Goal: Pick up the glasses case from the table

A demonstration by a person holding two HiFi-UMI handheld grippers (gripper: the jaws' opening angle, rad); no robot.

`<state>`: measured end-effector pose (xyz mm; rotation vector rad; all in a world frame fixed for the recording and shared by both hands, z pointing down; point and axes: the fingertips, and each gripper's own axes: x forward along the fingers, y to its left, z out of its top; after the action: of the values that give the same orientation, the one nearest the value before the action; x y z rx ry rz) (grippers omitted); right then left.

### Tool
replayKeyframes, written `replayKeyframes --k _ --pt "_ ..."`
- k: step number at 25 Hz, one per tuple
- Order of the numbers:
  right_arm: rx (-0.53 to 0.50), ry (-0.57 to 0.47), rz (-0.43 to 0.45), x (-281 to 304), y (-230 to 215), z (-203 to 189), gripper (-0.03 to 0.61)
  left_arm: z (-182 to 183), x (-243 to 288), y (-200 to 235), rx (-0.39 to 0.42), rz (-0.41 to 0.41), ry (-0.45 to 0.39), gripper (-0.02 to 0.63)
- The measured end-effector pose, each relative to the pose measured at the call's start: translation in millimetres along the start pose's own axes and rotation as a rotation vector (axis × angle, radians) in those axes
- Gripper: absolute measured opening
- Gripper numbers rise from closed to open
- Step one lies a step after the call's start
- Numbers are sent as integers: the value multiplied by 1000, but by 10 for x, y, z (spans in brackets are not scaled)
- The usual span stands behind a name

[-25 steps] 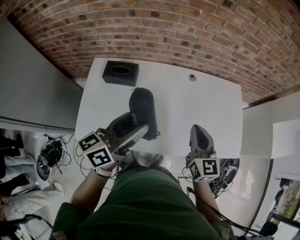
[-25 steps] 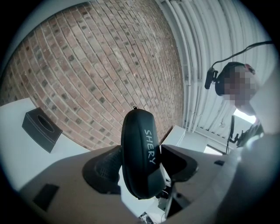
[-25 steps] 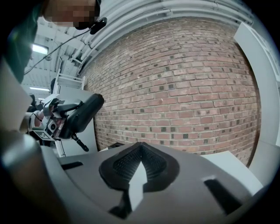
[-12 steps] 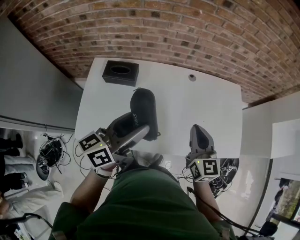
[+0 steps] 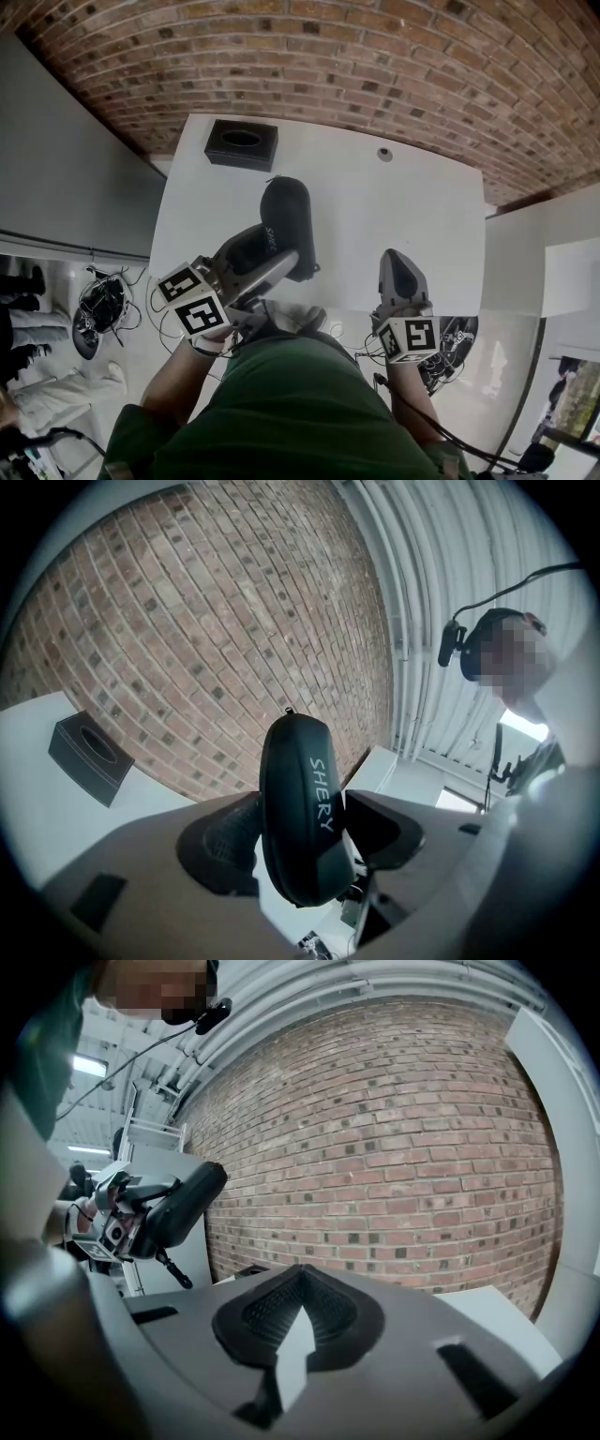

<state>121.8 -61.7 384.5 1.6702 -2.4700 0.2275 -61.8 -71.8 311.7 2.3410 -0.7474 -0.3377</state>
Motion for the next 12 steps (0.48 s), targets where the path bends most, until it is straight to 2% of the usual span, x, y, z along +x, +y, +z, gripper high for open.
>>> replayKeyframes --k 12 --pt "8 -2 -4 14 -16 -46 2 -4 19 17 9 4 2 276"
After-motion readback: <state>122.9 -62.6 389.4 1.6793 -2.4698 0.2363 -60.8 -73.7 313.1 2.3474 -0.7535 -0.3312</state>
